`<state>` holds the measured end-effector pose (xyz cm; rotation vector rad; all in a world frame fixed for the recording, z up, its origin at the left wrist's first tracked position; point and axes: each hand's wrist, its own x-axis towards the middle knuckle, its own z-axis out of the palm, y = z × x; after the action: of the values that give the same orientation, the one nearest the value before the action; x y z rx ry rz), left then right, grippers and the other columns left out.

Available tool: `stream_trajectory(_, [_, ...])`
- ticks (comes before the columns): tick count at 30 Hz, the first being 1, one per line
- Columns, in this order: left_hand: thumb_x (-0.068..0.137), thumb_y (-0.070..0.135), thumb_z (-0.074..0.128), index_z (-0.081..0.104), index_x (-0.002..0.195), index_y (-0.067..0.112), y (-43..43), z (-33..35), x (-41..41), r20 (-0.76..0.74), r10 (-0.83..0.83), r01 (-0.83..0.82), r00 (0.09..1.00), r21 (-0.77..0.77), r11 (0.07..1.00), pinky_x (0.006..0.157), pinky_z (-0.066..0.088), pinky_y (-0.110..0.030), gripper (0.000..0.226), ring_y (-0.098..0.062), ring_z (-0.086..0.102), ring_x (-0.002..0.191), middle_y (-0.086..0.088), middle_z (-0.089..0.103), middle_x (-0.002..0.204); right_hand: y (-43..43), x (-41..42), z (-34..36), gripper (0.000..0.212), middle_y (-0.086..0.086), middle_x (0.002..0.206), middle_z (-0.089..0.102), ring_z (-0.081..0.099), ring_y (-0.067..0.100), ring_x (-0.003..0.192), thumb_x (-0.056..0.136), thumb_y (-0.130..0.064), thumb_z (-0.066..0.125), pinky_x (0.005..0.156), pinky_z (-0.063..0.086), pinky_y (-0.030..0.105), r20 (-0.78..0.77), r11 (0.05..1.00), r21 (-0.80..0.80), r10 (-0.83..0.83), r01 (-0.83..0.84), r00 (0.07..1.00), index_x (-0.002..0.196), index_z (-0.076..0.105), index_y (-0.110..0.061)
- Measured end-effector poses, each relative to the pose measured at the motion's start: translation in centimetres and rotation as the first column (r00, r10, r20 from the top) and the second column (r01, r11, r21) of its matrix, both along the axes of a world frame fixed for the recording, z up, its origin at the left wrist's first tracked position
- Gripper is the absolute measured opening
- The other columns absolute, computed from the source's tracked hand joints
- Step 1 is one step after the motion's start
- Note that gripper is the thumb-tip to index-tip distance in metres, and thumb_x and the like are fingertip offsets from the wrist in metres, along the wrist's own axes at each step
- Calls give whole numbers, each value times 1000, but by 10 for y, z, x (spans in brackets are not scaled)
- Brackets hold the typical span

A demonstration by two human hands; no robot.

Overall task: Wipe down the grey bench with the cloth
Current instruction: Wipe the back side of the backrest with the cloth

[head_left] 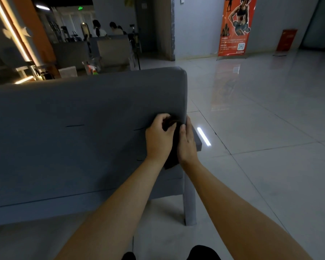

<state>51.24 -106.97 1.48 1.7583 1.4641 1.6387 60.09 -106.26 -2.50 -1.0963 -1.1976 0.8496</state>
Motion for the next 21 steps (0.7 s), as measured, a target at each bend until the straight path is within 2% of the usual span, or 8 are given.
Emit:
stream_trajectory(4, [93, 19, 72, 67, 93, 18, 9, 7, 0, -37, 7, -6, 999, 31, 1000, 72, 47, -6, 5, 10, 63, 82, 18, 65, 83, -3, 2, 1, 54, -8, 165, 28, 25, 3, 149, 111, -43, 25, 126, 21, 34, 21, 1000, 15, -8, 8, 1000, 163, 16, -30])
stream_trajectory(8, [93, 20, 70, 61, 78, 13, 17, -7, -7, -13, 21, -21, 1000, -17, 1000, 57, 46, -14, 19, -3, 60, 62, 7, 64, 69, -1, 2, -1, 54, -9, 164, 30, 27, 3, 148, 111, -43, 26, 125, 24, 32, 15, 1000, 21, -13, 13, 1000, 163, 16, -31])
stream_trajectory(11, [93, 20, 70, 58, 74, 9, 19, -25, -18, 4, 41, -41, 999, -79, 996, 54, 47, -23, 25, -6, 55, 56, 1, 63, 65, 1, 3, -3, 54, -11, 164, 30, 28, 3, 148, 111, -45, 25, 124, 25, 31, 19, 1000, 14, 0, 0, 1000, 162, 15, -33])
stream_trajectory(15, [93, 20, 69, 59, 75, 7, 17, -45, -29, -19, 87, -89, 996, -183, 979, 54, 45, -25, 24, -13, 58, 60, -3, 64, 67, 1, 2, -1, 54, -9, 165, 28, 27, 9, 149, 111, -45, 26, 123, 25, 32, 6, 1000, -11, -2, 2, 1000, 162, 14, -35])
stream_trajectory(17, [93, 22, 68, 61, 77, 9, 13, -47, -30, -19, 106, -107, 994, -228, 968, 56, 46, -26, 22, -18, 62, 65, -2, 65, 71, 0, 0, -2, 54, -7, 165, 28, 26, 10, 150, 111, -44, 26, 125, 25, 37, -4, 1000, -15, -5, 5, 1000, 162, 15, -34])
stream_trajectory(21, [93, 20, 69, 66, 85, 13, -1, -32, -26, 17, 68, -64, 998, -175, 983, 63, 46, -16, 11, -3, 63, 73, 6, 68, 79, -3, -1, -7, 57, -8, 164, 30, 29, 10, 150, 108, -48, 29, 125, 26, 44, -17, 1000, -15, 8, -8, 1000, 162, 16, -35])
